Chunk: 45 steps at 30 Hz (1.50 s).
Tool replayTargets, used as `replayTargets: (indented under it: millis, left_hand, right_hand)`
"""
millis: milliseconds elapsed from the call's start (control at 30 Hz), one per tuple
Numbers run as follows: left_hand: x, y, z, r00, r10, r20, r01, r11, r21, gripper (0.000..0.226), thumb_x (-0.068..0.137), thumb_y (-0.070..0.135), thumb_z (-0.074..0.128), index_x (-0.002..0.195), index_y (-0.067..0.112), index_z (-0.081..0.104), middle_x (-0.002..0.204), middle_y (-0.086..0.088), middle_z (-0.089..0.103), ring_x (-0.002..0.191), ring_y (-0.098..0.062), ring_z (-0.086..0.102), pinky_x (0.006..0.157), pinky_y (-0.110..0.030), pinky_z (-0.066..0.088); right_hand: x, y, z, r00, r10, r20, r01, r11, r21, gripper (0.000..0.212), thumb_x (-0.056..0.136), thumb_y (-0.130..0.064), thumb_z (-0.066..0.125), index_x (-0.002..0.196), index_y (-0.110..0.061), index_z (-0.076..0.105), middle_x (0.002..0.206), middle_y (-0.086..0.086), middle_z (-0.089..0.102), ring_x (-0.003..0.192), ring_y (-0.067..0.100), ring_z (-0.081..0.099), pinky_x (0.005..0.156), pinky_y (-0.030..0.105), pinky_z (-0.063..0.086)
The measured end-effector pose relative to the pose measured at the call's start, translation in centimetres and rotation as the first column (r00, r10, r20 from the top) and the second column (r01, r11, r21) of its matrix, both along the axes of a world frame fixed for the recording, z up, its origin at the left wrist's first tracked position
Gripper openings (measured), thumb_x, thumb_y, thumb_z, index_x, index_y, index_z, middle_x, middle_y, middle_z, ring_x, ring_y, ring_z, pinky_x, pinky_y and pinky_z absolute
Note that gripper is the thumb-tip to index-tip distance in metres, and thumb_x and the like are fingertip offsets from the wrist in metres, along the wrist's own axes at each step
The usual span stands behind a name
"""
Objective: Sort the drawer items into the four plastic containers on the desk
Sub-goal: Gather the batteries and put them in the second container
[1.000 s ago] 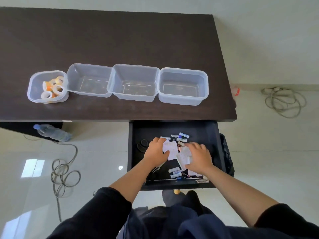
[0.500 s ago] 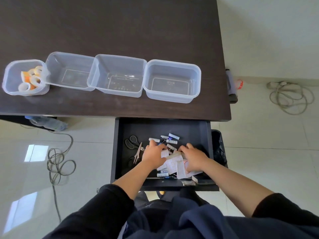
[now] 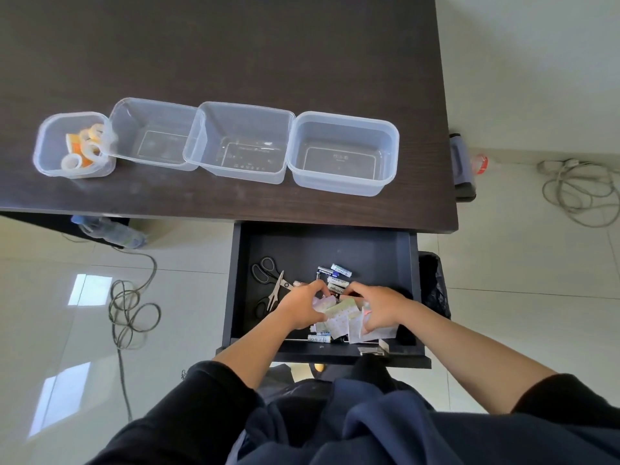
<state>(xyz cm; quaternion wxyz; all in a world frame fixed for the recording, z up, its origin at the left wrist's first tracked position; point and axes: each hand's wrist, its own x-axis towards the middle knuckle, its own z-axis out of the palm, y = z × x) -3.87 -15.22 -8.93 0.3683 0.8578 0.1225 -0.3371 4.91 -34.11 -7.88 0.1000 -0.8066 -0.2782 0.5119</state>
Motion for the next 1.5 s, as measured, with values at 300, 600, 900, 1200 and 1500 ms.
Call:
replayTargets:
  millis: [300,600,900,1200,1500]
  left_hand:
    - [-1.8,0.3,-0.2,0.978,0.206,0.0,-0.204,0.968,-0.144,0.036,0.074,0.01,0.076,0.098,0.025,0.054,0.1,0.001,0.06,0.088,-0.022,0.059,0.076,-0.031,0.05]
    - [-1.0,3.6,0.7,0.821,0.567,0.063,-0.546,0.812,-0.205,0.024,0.083,0.004,0.068,0.097,0.02,0.057,0.1,-0.003,0.059,0.095,-0.022,0.06,0.075,-0.029,0.055]
    - [2.2,5.3,1.5,0.623,0.77,0.138,-0.752,0.639,-0.162,0.022,0.088,0.006,0.062,0.107,0.014,0.054,0.106,-0.002,0.06,0.095,-0.015,0.06,0.056,-0.014,0.048]
    - [4.2,4.9,0.0,0.63,0.759,0.165,-0.754,0.649,-0.103,0.026,0.09,0.002,0.051,0.114,0.012,0.054,0.113,-0.008,0.06,0.089,-0.018,0.058,0.056,-0.019,0.045]
    - [2.6,3.6,0.0,0.801,0.49,0.345,-0.551,0.828,0.104,0.039,0.09,0.008,0.058,0.128,0.016,0.053,0.142,-0.008,0.035,0.133,-0.026,0.03,0.098,-0.027,0.037]
  right_hand:
    - [-1.5,0.7,-0.6,0.998,-0.01,0.057,0.008,0.999,0.039,0.058,0.065,-0.031,0.077,0.115,-0.035,0.049,0.093,-0.012,0.055,0.084,0.018,0.053,0.064,0.029,0.039]
    - [0.8,1.1,0.1,0.944,-0.305,-0.123,0.324,0.929,0.181,0.043,0.065,-0.019,0.083,0.1,-0.025,0.058,0.1,-0.012,0.064,0.096,0.011,0.061,0.078,0.024,0.048]
    - [3.8,0.9,0.4,0.785,-0.617,-0.046,0.599,0.738,0.312,0.045,0.07,-0.016,0.082,0.106,-0.02,0.055,0.101,-0.005,0.063,0.095,0.014,0.061,0.076,0.029,0.049]
    - [5.1,1.2,-1.1,0.714,-0.692,0.102,0.65,0.711,0.268,0.072,0.077,-0.022,0.076,0.14,-0.02,0.04,0.136,0.004,0.052,0.124,0.023,0.049,0.097,0.036,0.043]
    - [2.3,1.0,-2.0,0.656,-0.505,0.562,0.351,0.862,0.365,0.05,0.077,-0.009,0.072,0.125,-0.008,0.056,0.135,0.017,0.043,0.118,0.037,0.047,0.091,0.046,0.049]
